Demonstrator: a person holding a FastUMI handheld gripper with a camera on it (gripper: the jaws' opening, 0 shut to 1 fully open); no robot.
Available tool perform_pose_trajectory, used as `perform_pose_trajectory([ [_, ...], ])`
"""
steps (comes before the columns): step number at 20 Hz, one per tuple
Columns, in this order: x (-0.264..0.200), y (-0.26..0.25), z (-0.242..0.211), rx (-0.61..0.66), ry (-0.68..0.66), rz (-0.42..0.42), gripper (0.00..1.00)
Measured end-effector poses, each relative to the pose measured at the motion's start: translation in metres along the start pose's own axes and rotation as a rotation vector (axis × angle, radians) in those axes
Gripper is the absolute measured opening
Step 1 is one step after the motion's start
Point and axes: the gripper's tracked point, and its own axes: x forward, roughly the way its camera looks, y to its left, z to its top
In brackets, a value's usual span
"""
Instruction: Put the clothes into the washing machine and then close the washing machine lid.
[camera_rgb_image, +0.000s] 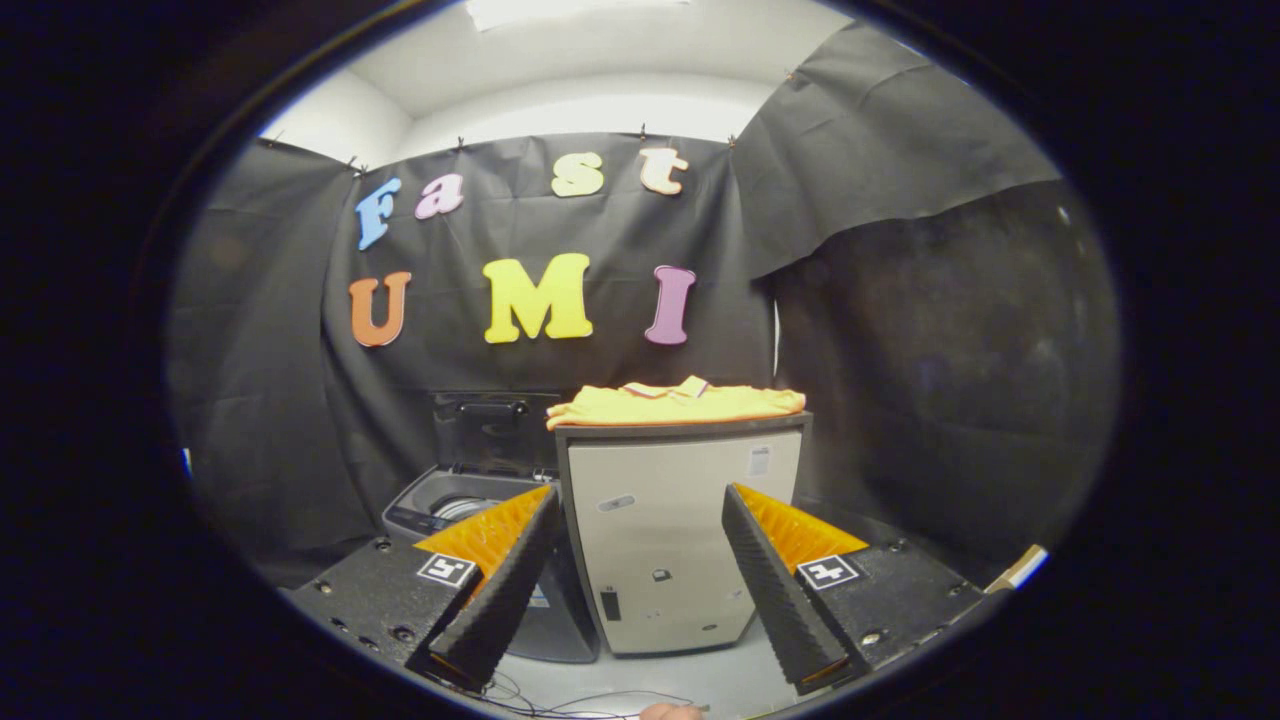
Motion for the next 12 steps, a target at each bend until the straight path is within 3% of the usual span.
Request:
perform_pose_trajectory([
  [12,0.001,0.016,-0.002,-0.002,0.000,0.014,1.00],
])
